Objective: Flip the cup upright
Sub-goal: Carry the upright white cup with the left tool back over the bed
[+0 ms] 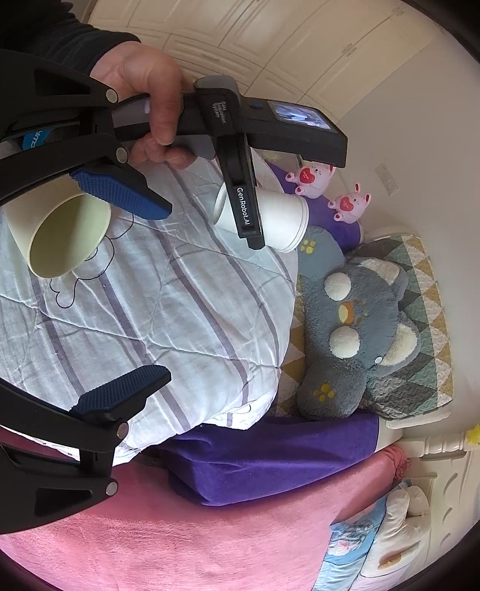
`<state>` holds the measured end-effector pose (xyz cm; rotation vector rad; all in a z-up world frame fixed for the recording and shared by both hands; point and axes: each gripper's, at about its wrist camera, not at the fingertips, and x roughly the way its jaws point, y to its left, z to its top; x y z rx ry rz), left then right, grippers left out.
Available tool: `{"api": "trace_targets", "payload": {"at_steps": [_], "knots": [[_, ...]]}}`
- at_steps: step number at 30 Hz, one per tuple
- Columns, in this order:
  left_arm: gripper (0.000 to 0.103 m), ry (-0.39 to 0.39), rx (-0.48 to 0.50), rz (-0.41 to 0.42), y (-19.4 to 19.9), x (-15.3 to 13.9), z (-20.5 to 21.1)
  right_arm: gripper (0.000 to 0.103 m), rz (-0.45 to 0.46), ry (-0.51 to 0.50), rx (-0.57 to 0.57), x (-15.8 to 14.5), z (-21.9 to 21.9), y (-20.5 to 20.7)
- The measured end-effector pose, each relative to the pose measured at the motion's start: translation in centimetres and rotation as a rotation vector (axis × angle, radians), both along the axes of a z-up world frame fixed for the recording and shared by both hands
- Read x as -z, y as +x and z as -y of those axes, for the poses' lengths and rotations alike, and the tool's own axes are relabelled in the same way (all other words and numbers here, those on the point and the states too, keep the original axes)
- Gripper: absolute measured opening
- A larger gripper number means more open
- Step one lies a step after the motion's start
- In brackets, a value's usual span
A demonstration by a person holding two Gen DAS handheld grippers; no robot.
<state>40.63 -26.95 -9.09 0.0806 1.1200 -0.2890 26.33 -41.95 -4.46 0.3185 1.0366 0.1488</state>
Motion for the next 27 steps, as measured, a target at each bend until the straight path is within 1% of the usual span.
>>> {"api": "trace_targets", "payload": {"at_steps": [2,4,8,12,17,19,22,27], "knots": [[0.063,0.004,0.004,0.028,-0.4,-0.5,-0.1,0.082,-0.002,0.001,0.003,0.1,0.1,0.1],[0.063,0.005,-0.002,0.077,-1.0,-1.2,-0.2,0.082,-0.002,0.001,0.002,0.1,0.2,0.2],[0.063,0.014,0.002,0.197,-2.6,-3.2,-0.6,0.082,-0.001,0.006,0.000,0.1,0.2,0.3],[0.064,-0.009,0.001,0.222,-3.9,-3.7,-1.2,0.082,-0.002,0.009,-0.001,0.3,0.1,0.4],[0.064,-0.026,0.014,0.232,-5.4,-3.1,-1.5,0.082,-0.002,0.010,-0.005,0.3,-0.2,0.3],[0.064,-0.037,0.020,0.244,-5.7,-3.3,-1.7,0.082,-0.002,0.008,-0.007,0.2,-0.3,0.2],[0.063,-0.055,0.030,0.286,-6.2,-4.2,-2.0,0.082,0.002,0.009,-0.004,0.1,-0.3,0.1],[0.063,-0.098,0.076,0.362,-7.3,-5.5,-2.4,0.082,0.005,0.012,-0.001,0.0,-0.3,-0.1]]}}
